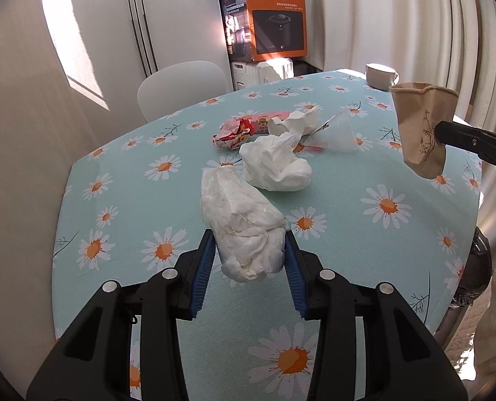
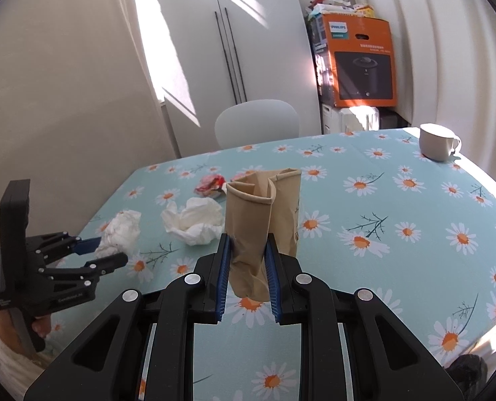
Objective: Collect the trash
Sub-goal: 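Grasp the crumpled white tissue with the left gripper while the right holds the cup, then carry the tissue and paper cup to the trash bin with both grippers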
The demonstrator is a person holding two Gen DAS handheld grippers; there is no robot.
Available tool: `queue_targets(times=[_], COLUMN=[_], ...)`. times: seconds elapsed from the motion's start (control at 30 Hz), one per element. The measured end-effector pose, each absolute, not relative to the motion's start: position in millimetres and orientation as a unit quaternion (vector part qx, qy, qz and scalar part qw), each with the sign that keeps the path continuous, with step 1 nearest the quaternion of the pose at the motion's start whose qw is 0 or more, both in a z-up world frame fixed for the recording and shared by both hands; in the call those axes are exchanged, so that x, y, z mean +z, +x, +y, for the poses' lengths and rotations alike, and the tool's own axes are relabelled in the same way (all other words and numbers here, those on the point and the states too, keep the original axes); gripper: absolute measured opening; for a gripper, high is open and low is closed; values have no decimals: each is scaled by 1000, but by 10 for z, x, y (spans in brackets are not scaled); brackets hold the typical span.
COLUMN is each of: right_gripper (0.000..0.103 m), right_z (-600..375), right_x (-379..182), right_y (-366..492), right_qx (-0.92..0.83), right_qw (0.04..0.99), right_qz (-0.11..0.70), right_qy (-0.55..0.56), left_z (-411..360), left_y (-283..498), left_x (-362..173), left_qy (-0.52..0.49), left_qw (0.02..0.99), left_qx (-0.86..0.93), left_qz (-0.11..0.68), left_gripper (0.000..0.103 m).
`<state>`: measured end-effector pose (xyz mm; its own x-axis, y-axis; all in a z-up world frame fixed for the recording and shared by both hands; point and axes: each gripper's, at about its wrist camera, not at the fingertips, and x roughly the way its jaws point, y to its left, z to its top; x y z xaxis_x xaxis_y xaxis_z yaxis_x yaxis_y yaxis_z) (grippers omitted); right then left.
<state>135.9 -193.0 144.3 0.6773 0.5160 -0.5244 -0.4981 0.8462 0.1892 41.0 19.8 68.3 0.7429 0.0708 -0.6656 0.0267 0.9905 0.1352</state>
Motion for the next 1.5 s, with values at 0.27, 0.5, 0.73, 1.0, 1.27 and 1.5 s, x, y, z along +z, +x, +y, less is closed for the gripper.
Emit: queue_targets(times=[0.27,0.5,0.73,1.0,1.27,1.5], right_gripper=[19,19,19,19,19,19], right_z=[-2146,-2455,-2840,-3230,-3663,-4103], right_x=[1441,1442,1395,1347,1262,1182], right_y=[1205,1060,1032,1145,1240,1215], right_qx=[245,220,185,140,93,39], right_qw=[928,939,948,954,957,958], right_qz=[282,266,258,263,271,280], right_qy=[1,5,20,21,32,46], left_z=[-104,-422,-755,-1162,-1591,-2024], left_y=[329,361,462,635,847,938], left_x=[757,794,801,815,787,755], left_qy=[92,116,144,162,177,187], left_qw=[935,933,926,921,913,904], left_qx=[-9,-35,-60,-93,-130,-174], left_qz=[342,340,343,341,344,342], left_gripper=[42,42,42,42,42,42])
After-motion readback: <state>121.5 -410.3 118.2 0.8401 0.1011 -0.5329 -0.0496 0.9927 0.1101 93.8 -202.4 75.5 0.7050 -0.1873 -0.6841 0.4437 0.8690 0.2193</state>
